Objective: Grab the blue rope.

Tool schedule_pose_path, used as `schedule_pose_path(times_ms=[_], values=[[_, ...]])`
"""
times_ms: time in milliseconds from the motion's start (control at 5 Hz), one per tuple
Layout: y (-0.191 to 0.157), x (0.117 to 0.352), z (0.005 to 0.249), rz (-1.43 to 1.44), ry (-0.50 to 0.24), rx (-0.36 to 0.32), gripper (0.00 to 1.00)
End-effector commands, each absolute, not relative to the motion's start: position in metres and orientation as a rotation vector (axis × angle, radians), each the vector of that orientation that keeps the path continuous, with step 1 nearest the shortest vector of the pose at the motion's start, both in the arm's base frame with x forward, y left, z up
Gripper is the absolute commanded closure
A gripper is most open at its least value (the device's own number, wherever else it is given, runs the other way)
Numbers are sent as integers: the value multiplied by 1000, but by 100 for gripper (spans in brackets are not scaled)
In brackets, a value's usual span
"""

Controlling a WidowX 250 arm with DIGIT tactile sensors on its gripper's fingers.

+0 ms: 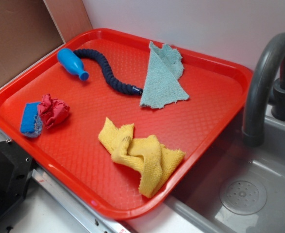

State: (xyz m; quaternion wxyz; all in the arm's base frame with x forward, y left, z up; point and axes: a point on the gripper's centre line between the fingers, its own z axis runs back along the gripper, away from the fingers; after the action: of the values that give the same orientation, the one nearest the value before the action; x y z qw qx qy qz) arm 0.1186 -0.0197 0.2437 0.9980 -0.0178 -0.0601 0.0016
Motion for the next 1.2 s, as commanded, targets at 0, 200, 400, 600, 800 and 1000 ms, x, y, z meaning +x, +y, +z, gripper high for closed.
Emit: schedule_pose_path(times_ms=[0,200,400,600,800,1000], values=[[-20,119,244,3,-120,-36,0],[2,149,223,261,-149,-183,0],[9,173,210,519,-107,-191,0],[11,187,192,769,-88,-131,0],[8,204,171,1015,-115,-52,0],[5,219,147,1261,-166,14,0]])
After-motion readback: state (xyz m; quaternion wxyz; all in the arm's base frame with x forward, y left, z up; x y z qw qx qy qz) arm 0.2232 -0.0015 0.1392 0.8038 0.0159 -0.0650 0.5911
